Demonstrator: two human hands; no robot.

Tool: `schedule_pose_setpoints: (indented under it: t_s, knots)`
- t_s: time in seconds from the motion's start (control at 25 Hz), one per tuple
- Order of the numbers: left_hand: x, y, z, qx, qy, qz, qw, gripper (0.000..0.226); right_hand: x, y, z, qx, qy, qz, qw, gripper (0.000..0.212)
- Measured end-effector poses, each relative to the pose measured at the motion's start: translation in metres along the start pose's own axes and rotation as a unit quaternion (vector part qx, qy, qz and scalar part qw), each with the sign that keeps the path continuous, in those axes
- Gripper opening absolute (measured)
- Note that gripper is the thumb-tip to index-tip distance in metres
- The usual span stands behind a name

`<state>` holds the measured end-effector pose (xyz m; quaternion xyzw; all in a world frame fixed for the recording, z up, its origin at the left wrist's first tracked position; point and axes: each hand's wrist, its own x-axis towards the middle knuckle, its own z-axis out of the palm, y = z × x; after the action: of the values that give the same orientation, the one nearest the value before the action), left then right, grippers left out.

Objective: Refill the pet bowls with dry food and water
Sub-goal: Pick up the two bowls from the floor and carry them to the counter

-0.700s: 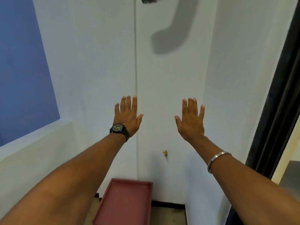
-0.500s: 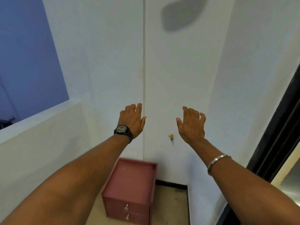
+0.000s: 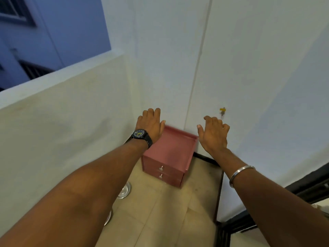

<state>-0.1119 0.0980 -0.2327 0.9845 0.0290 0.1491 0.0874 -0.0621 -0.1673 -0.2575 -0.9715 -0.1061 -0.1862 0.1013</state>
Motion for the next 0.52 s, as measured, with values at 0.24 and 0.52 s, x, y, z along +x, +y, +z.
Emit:
schedule_pose_setpoints:
  t_s: [0.24, 0.52]
  knots:
    - [-0.058, -0.082, 0.029, -0.030, -0.037, -0.103, 0.994, 0.040, -0.021, -0.086, 0.061, 0.013, -0.065, -0.068, 0.995, 0.049]
    - [-0.153, -0.169, 0.060, -0.070, -0.062, -0.256, 0.962, 0.038, -0.061, -0.190, 0.127, 0.046, -0.153, -0.151, 0.976, 0.049]
